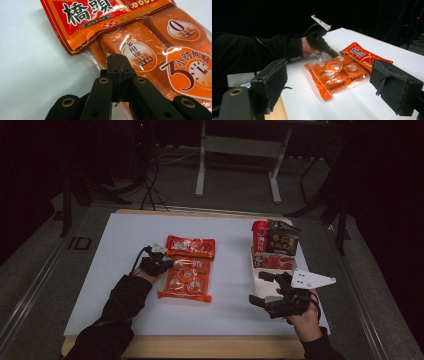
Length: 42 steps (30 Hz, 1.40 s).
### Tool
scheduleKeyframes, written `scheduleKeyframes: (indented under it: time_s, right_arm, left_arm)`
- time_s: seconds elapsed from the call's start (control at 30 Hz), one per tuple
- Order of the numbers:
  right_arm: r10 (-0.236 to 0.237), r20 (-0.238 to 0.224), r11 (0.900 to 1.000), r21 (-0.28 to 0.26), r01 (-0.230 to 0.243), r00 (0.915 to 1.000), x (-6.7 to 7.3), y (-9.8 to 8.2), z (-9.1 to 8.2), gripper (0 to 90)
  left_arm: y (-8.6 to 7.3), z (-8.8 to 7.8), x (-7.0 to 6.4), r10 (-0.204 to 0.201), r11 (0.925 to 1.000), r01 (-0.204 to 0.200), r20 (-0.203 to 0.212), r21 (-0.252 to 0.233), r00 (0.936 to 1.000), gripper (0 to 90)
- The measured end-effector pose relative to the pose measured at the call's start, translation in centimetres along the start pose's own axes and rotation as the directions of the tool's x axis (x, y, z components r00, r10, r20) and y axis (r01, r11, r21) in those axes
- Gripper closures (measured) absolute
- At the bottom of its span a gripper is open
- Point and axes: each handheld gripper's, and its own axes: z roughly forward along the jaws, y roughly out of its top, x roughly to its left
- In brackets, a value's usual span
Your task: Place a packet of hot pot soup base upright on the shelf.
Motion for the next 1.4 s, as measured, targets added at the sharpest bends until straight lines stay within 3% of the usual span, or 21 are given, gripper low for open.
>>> scheduleKeyframes:
  time_s: [0.1, 0.17, 0.4, 0.63, 0.87, 0.93, 1.0, 1.4]
  right_arm:
    - [-0.001, -0.001, 1.0, 0.0, 0.001, 1.0, 0.0, 0.0, 0.0, 14.1]
    - [0.001, -0.001, 1.0, 0.0, -0.001, 1.0, 0.0, 0.0, -0.1, 14.0]
    - [0.001, -0.003, 1.0, 0.004, -0.001, 1.0, 0.0, -0.1, -0.1, 14.0]
    - [0.004, -0.002, 1.0, -0.001, -0.004, 1.0, 0.0, -0.1, -0.2, 14.1]
    - [0.003, -0.006, 1.0, 0.005, -0.003, 1.0, 0.1, 0.0, 0.0, 14.1]
    - [0.0, -0.004, 1.0, 0.005, 0.0, 1.0, 0.1, 0.1, 0.0, 14.1]
    - [0.001, -0.004, 1.0, 0.006, 0.0, 1.0, 0.1, 0.1, 0.0, 14.1]
    - [0.001, -0.007, 1.0, 0.009, -0.001, 1.0, 0.0, -0.1, -0.1, 14.2]
  left_arm:
    - [0.2, 0.2, -0.5, 0.004, 1.0, -0.004, 0.012, 0.005, 0.9999, 90.0]
    - [0.5, 0.5, -1.5, 0.027, 0.9995, -0.027, 0.045, 0.013, 0.9986, 90.0]
    - [0.8, 0.9, -3.4, 0.064, 0.9975, -0.066, 0.067, 0.024, 0.9957, 90.0]
    - [0.1, 0.3, -3.3, 0.039, 0.9989, -0.041, 0.103, 0.022, 0.9939, 90.0]
    - [0.0, 0.0, -3.5, 0.053, 0.9981, -0.055, 0.082, 0.028, 0.9952, 89.8]
    - [0.3, 0.2, -3.2, 0.035, 0.9987, -0.038, 0.082, 0.034, 0.996, 89.8]
    - [0.7, 0.5, -2.8, 0.025, 0.9989, -0.027, 0.058, 0.038, 0.998, 89.8]
    - [3.1, 2.8, -1.4, -0.029, 0.9996, 0.029, 0.005, 0.0, 0.9996, 89.9]
